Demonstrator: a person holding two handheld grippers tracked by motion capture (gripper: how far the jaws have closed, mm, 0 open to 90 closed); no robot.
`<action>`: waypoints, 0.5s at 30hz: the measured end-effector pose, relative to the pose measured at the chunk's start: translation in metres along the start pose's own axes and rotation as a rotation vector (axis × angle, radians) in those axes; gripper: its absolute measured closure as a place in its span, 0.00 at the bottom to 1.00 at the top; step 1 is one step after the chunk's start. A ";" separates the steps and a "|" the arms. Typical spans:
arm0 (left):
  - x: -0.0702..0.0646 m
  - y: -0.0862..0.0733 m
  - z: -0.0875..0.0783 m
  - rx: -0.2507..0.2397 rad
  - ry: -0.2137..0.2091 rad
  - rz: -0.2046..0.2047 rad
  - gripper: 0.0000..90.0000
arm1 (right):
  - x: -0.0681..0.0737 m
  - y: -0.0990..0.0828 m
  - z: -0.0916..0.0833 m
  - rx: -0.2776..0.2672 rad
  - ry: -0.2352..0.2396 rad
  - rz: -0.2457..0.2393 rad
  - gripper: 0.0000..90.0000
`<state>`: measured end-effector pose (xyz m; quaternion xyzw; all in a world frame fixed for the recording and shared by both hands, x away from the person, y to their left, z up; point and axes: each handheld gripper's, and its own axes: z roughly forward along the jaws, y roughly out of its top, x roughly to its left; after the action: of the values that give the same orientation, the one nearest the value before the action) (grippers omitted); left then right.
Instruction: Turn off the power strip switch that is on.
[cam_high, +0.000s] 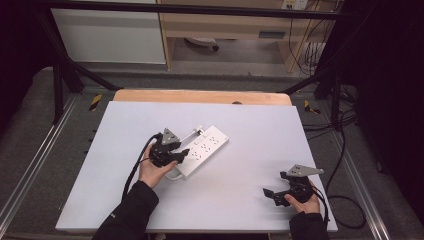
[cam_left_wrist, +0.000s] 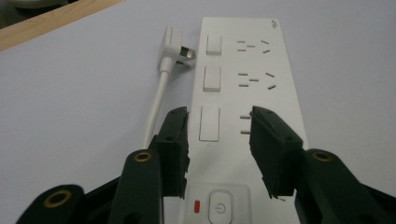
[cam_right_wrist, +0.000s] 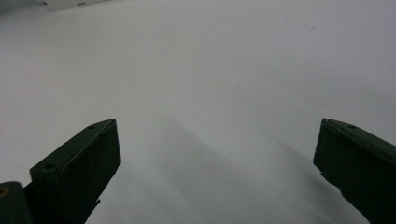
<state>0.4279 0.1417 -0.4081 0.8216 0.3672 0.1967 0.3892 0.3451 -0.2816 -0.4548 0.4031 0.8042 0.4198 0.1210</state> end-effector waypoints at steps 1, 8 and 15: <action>0.000 0.000 0.000 0.000 0.000 0.000 0.65 | 0.000 0.000 0.000 0.000 0.000 0.000 0.01; -0.001 0.001 0.005 0.001 0.002 -0.006 0.70 | 0.000 0.000 0.000 0.002 0.000 -0.001 0.01; -0.002 0.000 0.011 0.005 0.001 -0.010 0.75 | 0.000 0.000 0.000 0.002 0.001 0.000 0.01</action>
<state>0.4334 0.1346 -0.4149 0.8206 0.3721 0.1942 0.3879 0.3453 -0.2814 -0.4551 0.4029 0.8048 0.4190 0.1202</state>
